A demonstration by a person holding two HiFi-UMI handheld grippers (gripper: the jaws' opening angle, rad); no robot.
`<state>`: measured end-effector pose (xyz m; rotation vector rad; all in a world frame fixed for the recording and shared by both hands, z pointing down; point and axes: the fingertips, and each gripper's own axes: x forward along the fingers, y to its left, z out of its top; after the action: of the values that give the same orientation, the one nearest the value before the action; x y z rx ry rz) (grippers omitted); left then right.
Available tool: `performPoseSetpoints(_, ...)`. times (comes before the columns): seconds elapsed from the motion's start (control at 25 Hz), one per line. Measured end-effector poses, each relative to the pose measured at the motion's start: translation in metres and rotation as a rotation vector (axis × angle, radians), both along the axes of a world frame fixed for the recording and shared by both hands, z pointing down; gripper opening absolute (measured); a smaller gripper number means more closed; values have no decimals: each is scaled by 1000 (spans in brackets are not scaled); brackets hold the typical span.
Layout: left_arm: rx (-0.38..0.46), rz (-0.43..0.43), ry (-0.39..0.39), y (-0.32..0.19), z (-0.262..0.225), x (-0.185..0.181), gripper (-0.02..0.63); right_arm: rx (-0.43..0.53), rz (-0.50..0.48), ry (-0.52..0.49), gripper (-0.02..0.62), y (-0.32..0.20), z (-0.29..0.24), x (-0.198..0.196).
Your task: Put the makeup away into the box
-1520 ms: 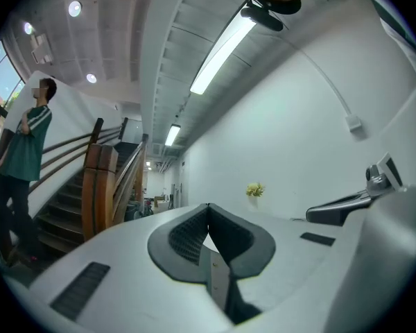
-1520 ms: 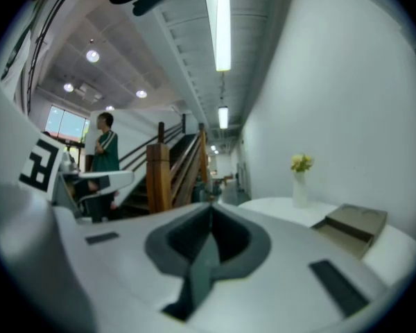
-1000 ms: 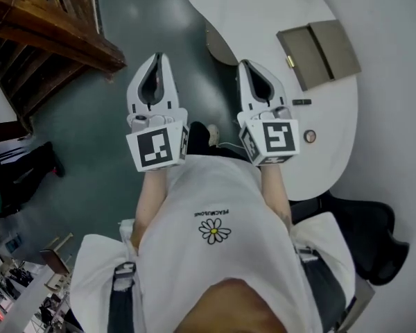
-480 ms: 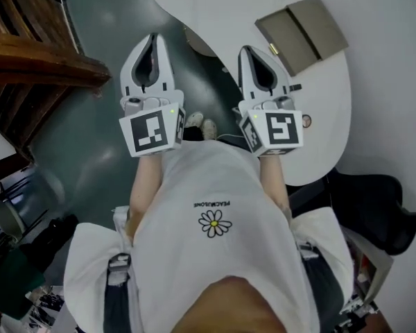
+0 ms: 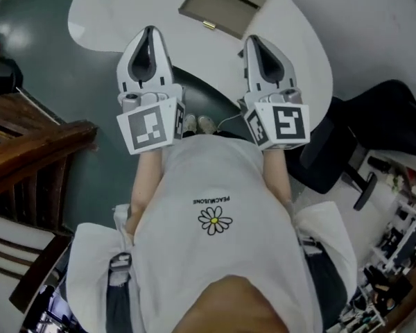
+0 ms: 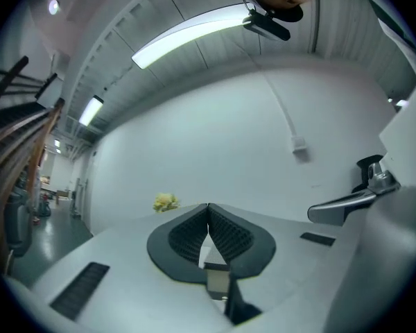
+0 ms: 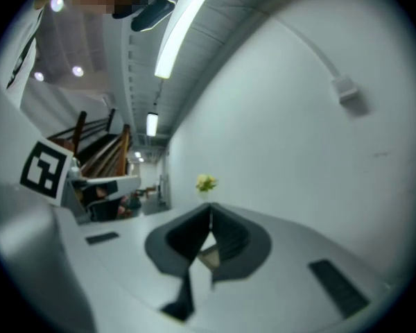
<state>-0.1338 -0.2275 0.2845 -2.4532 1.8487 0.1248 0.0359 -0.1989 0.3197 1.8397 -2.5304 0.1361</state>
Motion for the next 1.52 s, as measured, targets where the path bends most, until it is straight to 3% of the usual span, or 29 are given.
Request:
performPoseSetpoints(0.28, -15, 361, -29, 9, 8, 119, 21, -18, 352, 2, 31, 61, 6, 99)
performPoseSetpoints(0.56, -26, 545, -38, 27, 15, 182, 21, -17, 553, 3, 31, 111, 7, 148)
performPoseSetpoints(1.12, -98, 651, -64, 32, 41, 221, 25, -48, 640, 14, 31, 140, 17, 163)
performPoseSetpoints(1.4, -266, 698, -150, 9, 108, 237, 245, -65, 652, 26, 31, 147, 20, 166)
performPoseSetpoints(1.52, -324, 693, -214, 3, 147, 238, 265, -74, 664, 31, 31, 151, 22, 169)
